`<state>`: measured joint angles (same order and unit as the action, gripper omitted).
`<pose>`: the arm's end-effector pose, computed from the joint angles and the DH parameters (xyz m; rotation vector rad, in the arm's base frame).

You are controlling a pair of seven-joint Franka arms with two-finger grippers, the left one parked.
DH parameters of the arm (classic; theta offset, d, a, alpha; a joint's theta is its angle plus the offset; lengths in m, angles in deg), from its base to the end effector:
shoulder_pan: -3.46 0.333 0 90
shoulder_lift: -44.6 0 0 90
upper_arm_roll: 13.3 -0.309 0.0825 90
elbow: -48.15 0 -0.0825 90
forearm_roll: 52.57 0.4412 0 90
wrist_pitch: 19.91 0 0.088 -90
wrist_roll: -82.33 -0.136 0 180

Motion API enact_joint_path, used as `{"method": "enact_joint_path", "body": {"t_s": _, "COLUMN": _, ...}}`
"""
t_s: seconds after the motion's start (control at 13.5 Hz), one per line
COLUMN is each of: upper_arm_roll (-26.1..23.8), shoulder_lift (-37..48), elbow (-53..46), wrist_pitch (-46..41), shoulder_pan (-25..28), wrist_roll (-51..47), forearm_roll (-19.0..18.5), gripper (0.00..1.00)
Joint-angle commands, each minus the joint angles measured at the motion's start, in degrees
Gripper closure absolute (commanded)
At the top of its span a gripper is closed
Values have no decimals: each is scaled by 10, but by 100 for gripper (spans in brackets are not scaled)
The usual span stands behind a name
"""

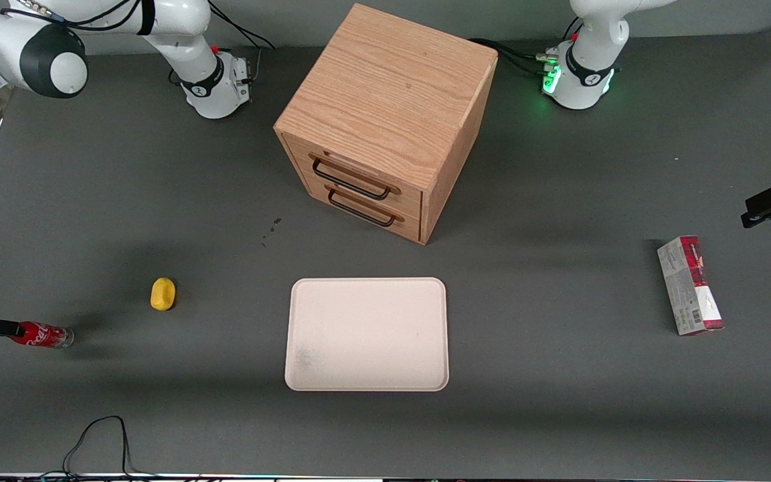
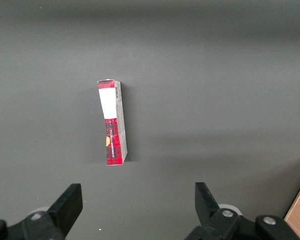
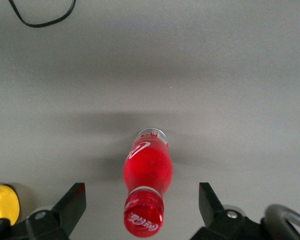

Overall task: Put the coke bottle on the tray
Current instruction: 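Close the right gripper around the bottle's cap end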

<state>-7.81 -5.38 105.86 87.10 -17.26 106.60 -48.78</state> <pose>0.7503 -0.3350 0.2777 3.1358 -0.0310 -0.0192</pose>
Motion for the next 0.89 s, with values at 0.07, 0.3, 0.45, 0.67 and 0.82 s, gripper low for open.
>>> {"method": "enact_joint_path", "body": {"t_s": 0.07, "upper_arm_roll": -3, "shoulder_lift": 4, "elbow": 4, "wrist_pitch": 4, "shoulder_pan": -10, "wrist_roll": 35, "forearm_roll": 11, "gripper": 1}}
{"method": "enact_joint_path", "body": {"t_s": 0.3, "upper_arm_roll": -3, "shoulder_lift": 10, "elbow": 32, "wrist_pitch": 7, "shoulder_pan": -10, "wrist_roll": 34, "forearm_roll": 12, "gripper": 1}}
{"method": "enact_joint_path", "body": {"t_s": 0.45, "upper_arm_roll": -3, "shoulder_lift": 12, "elbow": 33, "wrist_pitch": 7, "shoulder_pan": -10, "wrist_roll": 34, "forearm_roll": 12, "gripper": 1}}
{"method": "enact_joint_path", "body": {"t_s": 0.67, "upper_arm_roll": -3, "shoulder_lift": 12, "elbow": 33, "wrist_pitch": 7, "shoulder_pan": -9, "wrist_roll": 34, "forearm_roll": 11, "gripper": 5}}
{"method": "enact_joint_path", "body": {"t_s": 0.82, "upper_arm_roll": -3, "shoulder_lift": 12, "elbow": 32, "wrist_pitch": 7, "shoulder_pan": -9, "wrist_roll": 35, "forearm_roll": 10, "gripper": 21}}
